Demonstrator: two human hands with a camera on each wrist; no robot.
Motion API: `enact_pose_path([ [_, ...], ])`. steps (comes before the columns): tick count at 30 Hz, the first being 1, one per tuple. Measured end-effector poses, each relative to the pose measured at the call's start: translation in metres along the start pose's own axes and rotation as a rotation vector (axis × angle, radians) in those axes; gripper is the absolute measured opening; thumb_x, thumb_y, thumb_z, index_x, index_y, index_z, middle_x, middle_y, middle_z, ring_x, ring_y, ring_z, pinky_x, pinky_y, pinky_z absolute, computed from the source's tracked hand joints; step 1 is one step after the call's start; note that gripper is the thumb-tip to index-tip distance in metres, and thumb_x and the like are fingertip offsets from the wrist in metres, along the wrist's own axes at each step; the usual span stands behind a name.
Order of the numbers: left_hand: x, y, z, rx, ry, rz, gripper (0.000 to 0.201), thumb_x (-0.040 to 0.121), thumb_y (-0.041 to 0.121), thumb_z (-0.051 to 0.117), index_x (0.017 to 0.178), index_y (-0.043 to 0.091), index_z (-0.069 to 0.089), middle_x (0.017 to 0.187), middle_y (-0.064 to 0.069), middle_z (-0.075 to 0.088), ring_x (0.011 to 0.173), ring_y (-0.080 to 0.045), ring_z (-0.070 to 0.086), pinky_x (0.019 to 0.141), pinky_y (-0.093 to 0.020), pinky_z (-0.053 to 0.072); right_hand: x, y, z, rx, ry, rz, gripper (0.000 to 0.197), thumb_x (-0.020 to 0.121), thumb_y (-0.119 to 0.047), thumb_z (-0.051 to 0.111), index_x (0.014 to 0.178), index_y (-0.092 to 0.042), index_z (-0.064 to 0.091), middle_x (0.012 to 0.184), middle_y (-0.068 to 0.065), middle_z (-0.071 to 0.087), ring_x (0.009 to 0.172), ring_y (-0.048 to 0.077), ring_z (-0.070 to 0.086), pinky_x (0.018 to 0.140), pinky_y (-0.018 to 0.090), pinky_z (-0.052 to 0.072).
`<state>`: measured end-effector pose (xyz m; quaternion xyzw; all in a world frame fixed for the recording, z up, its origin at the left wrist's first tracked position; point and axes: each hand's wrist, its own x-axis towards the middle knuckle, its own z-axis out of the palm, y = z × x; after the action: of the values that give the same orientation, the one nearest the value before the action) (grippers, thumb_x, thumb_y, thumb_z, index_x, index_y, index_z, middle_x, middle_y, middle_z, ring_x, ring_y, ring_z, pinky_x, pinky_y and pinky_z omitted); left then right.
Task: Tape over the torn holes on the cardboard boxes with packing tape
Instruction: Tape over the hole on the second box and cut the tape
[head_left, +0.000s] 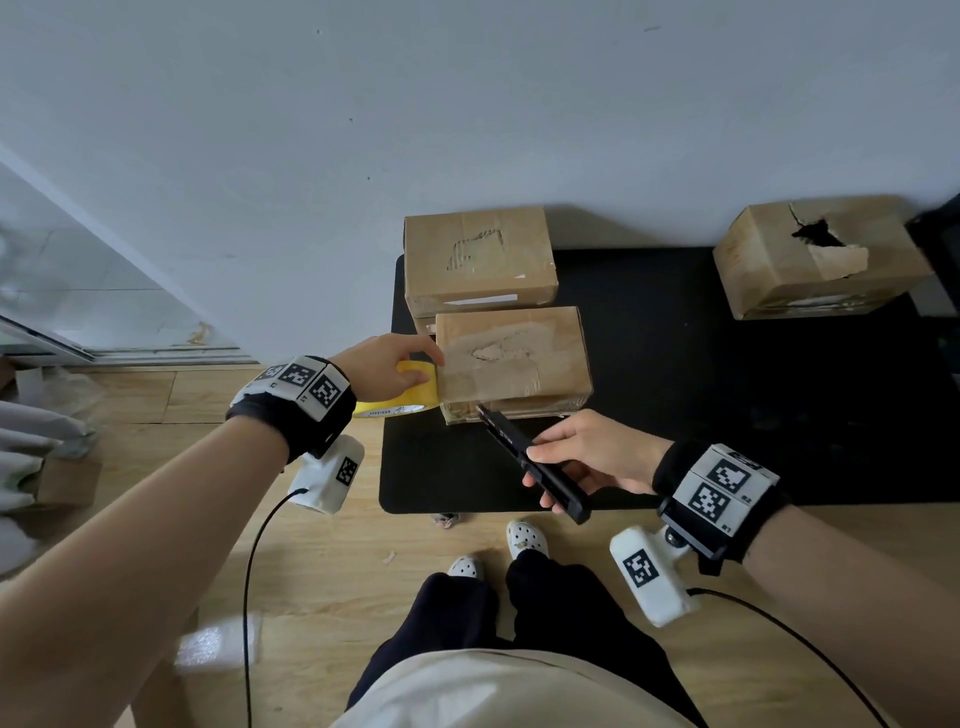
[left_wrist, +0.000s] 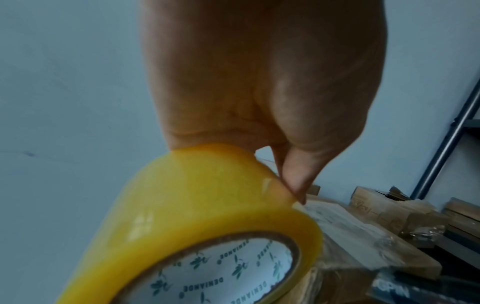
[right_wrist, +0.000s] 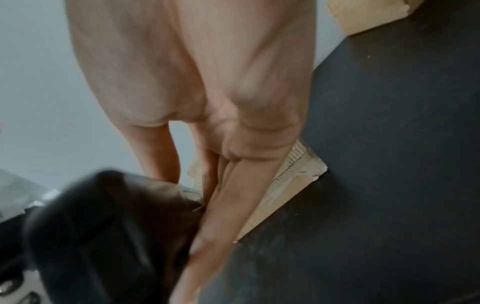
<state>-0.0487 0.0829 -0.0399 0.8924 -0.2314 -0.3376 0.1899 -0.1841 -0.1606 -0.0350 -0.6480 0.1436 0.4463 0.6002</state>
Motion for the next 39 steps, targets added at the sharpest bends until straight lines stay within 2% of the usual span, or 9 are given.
enact_pose_path([
  [3,-0.001,0.0,-0.001,0.014,0.014,0.005,0.028,0.094,0.019,0.049,0.12,0.027,0.054,0.115,0.009,0.051,0.107,-0.011,0.045,0.098,-0.03,0.035,0.001,0.008,-0.01,-0.225,0.051,-0.029,0.024,0.093,-0.013,0.059,0.115,-0.004,0.062,0.099,0.013,0.069,0.083,0.023,0.069,0.08,0.039,0.058],
  [6,-0.002,0.001,-0.001,0.01,0.03,0.017,0.028,0.094,0.018,0.05,0.121,0.026,0.054,0.108,0.011,0.049,0.103,-0.011,0.045,0.093,-0.026,0.034,0.013,0.019,-0.023,-0.606,0.172,-0.083,0.036,0.087,-0.015,0.068,0.122,-0.013,0.06,0.113,0.003,0.066,0.104,0.014,0.063,0.095,0.031,0.049],
  [9,-0.005,0.0,-0.001,-0.015,0.059,0.014,0.027,0.093,0.019,0.051,0.119,0.025,0.054,0.101,0.009,0.051,0.096,-0.014,0.047,0.088,-0.027,0.035,0.024,0.038,-0.034,-0.779,0.243,-0.012,0.042,0.084,-0.017,0.072,0.124,-0.021,0.06,0.117,-0.002,0.063,0.104,0.011,0.058,0.094,0.028,0.046],
  [13,-0.011,-0.004,0.001,-0.053,0.119,-0.001,0.026,0.093,0.021,0.052,0.117,0.028,0.055,0.088,0.013,0.05,0.09,-0.015,0.046,0.083,-0.028,0.036,0.025,0.067,-0.053,-0.806,0.336,0.053,0.04,0.08,-0.011,0.074,0.117,-0.021,0.063,0.115,-0.001,0.062,0.11,0.015,0.058,0.099,0.034,0.046],
  [23,-0.007,-0.012,0.006,-0.107,0.203,-0.086,0.024,0.094,0.024,0.048,0.116,0.032,0.053,0.096,-0.002,0.054,0.09,-0.02,0.05,0.079,-0.032,0.039,0.017,0.091,-0.092,-0.835,0.65,0.297,0.041,0.089,-0.02,0.065,0.125,-0.01,0.049,0.12,0.01,0.058,0.105,0.027,0.06,0.081,0.032,0.05],
  [33,-0.008,-0.013,0.001,-0.137,0.226,-0.095,0.021,0.094,0.025,0.049,0.111,0.036,0.053,0.089,0.0,0.054,0.084,-0.02,0.052,0.073,-0.029,0.039,0.05,0.067,-0.088,-0.82,0.746,0.277,0.051,0.088,-0.034,0.067,0.123,-0.004,0.046,0.121,0.014,0.056,0.106,0.032,0.059,0.082,0.039,0.052],
  [35,-0.008,-0.014,0.0,-0.143,0.227,-0.098,0.021,0.093,0.024,0.049,0.11,0.037,0.054,0.089,0.0,0.054,0.084,-0.019,0.052,0.074,-0.03,0.04,0.048,0.062,-0.087,-0.836,0.869,0.144,0.049,0.087,-0.036,0.066,0.122,-0.006,0.048,0.121,0.012,0.052,0.108,0.03,0.057,0.078,0.036,0.049],
  [37,-0.009,-0.016,-0.001,-0.137,0.228,-0.104,0.021,0.094,0.025,0.049,0.111,0.036,0.054,0.089,0.0,0.054,0.084,-0.019,0.052,0.074,-0.029,0.039,0.044,0.05,-0.082,-0.894,1.076,-0.197,0.035,0.091,-0.028,0.058,0.117,-0.005,0.053,0.114,0.012,0.054,0.103,0.028,0.057,0.076,0.033,0.047],
  [39,-0.009,-0.017,-0.001,-0.137,0.233,-0.115,0.022,0.094,0.025,0.048,0.112,0.035,0.054,0.09,-0.001,0.056,0.083,-0.019,0.052,0.073,-0.028,0.039,0.047,0.031,-0.067,-1.015,1.142,-0.582,0.03,0.093,-0.024,0.05,0.114,-0.004,0.057,0.11,0.013,0.057,0.098,0.026,0.059,0.081,0.034,0.048],
])
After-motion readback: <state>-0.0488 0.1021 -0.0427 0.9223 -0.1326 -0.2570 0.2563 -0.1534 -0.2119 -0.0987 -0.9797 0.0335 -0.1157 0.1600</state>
